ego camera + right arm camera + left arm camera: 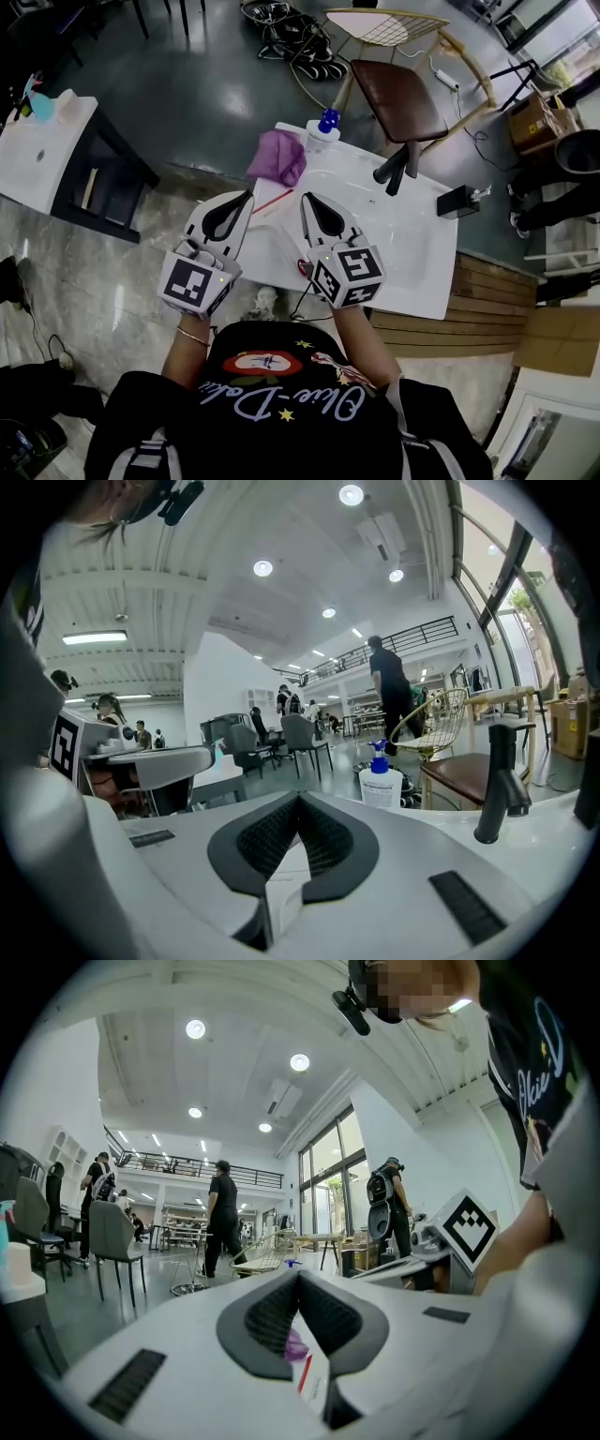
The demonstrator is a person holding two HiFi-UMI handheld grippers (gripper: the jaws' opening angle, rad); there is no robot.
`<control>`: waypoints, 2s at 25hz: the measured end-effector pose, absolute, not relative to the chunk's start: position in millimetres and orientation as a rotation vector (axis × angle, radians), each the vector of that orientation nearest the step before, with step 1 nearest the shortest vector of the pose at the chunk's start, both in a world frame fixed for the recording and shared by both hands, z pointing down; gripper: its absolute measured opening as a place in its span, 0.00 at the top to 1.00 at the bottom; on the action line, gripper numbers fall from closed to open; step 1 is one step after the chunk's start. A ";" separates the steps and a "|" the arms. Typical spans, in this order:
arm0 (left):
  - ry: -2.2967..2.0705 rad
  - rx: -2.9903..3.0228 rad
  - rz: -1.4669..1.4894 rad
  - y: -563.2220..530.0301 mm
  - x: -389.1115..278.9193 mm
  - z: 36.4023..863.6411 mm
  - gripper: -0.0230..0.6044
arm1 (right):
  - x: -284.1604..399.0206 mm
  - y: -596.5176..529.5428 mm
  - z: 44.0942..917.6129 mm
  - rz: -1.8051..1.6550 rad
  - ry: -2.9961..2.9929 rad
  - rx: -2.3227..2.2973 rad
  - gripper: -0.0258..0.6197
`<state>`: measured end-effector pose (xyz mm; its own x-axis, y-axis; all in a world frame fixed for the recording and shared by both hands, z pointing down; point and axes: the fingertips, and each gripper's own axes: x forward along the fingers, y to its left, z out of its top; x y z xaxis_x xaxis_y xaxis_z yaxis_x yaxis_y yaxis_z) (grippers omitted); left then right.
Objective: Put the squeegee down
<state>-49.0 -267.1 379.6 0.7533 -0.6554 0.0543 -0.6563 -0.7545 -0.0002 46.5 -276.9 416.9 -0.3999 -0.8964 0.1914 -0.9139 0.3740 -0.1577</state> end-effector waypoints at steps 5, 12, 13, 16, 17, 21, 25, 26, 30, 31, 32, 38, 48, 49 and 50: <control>-1.110 2.917 0.088 -256.6 -42.5 379.0 0.97 | 49.3 -269.2 403.5 0.324 -2.583 1.654 0.93; -1.110 2.910 0.105 -236.9 -25.6 376.4 0.97 | 57.6 -251.5 387.9 0.288 -2.633 1.626 0.93; -1.108 2.908 0.105 -234.5 -23.6 376.7 0.97 | 59.0 -249.2 386.3 0.284 -2.639 1.625 0.93; -1.099 2.910 0.100 -227.1 -16.9 376.4 0.97 | 64.3 -242.7 382.1 0.275 -2.649 1.627 0.93; -1.100 2.909 0.098 -225.3 -15.3 375.8 0.97 | 65.7 -240.8 380.5 0.269 -2.651 1.627 0.93; -1.103 2.916 0.098 -219.6 -10.0 371.6 0.97 | 69.3 -231.9 372.9 0.242 -2.665 1.629 0.93; -1.089 2.927 0.094 -211.1 -4.3 369.0 0.97 | 72.6 -223.2 367.2 0.221 -2.677 1.635 0.93; -1.086 2.927 0.089 -209.4 -3.4 368.2 0.97 | 73.0 -221.5 365.9 0.215 -2.679 1.635 0.93; -1.079 2.937 0.085 -201.3 0.8 365.4 0.97 | 76.0 -213.7 362.8 0.203 -2.684 1.634 0.93; -1.082 2.935 0.086 -199.8 1.1 365.1 0.97 | 76.0 -212.0 362.2 0.201 -2.687 1.630 0.93; -1.085 2.934 0.086 -198.7 1.1 364.5 0.97 | 75.9 -210.7 361.5 0.198 -2.691 1.627 0.93; -1.093 2.946 0.098 -189.8 1.6 361.9 0.97 | 75.5 -203.1 360.2 0.185 -2.694 1.608 0.93; -1.102 2.955 0.112 -180.5 1.5 358.2 0.97 | 75.7 -193.3 358.3 0.185 -2.706 1.600 0.93; -1.101 2.956 0.111 -179.7 2.3 357.8 0.97 | 76.1 -192.4 357.9 0.182 -2.707 1.600 0.93; -1.100 2.957 0.110 -178.9 3.0 357.5 0.97 | 76.6 -191.6 357.3 0.180 -2.709 1.600 0.93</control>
<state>3.0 -178.9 357.5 0.7546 -0.6534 0.0599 -0.6523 -0.7569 -0.0389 76.6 -191.6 357.3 -0.4844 -0.8735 0.0498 -0.8724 0.4779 -0.1030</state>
